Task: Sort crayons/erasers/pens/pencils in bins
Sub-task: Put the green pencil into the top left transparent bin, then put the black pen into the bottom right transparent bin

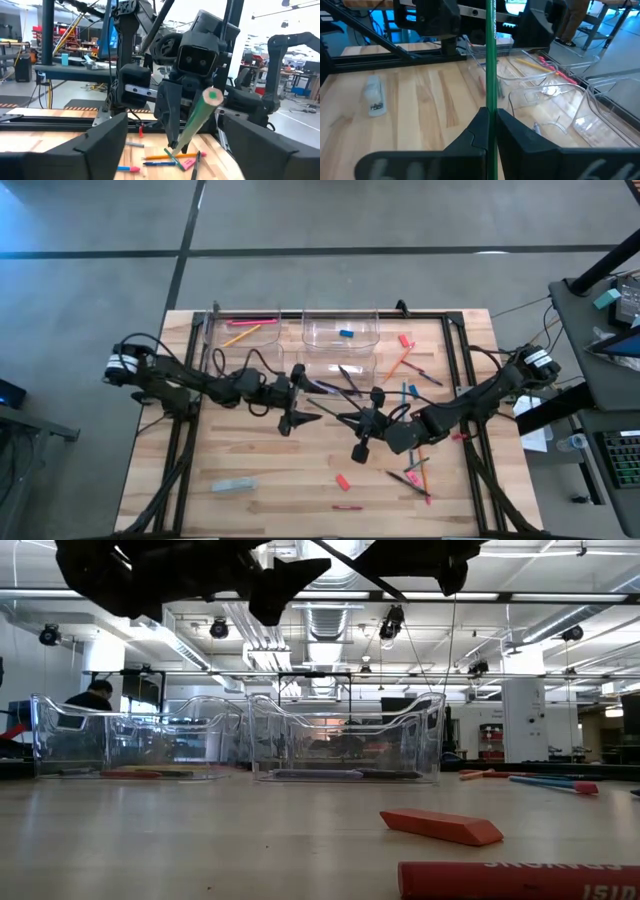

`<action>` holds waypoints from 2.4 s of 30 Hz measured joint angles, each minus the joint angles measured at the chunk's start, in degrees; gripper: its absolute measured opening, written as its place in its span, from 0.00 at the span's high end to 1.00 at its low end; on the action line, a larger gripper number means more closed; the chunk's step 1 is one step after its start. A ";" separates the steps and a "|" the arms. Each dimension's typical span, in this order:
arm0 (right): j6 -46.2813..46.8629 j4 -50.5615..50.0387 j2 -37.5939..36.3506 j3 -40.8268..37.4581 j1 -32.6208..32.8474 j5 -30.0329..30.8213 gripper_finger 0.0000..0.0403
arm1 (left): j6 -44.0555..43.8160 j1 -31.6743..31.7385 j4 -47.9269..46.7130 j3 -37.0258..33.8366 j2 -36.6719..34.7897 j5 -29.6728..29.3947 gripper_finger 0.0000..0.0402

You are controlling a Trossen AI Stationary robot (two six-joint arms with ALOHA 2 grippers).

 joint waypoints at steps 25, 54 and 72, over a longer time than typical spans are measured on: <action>1.10 -3.05 -0.09 -0.13 0.34 -4.15 0.65 | 2.03 1.03 -13.41 -0.09 -11.02 -3.54 0.98; 2.19 -3.51 -0.04 -0.15 -0.04 -4.03 0.15 | 23.58 29.19 -104.36 17.18 -8.21 -60.98 0.89; 20.23 -34.91 -8.28 4.98 1.01 -5.72 0.15 | 13.68 21.09 -90.45 19.86 -28.92 -37.90 0.41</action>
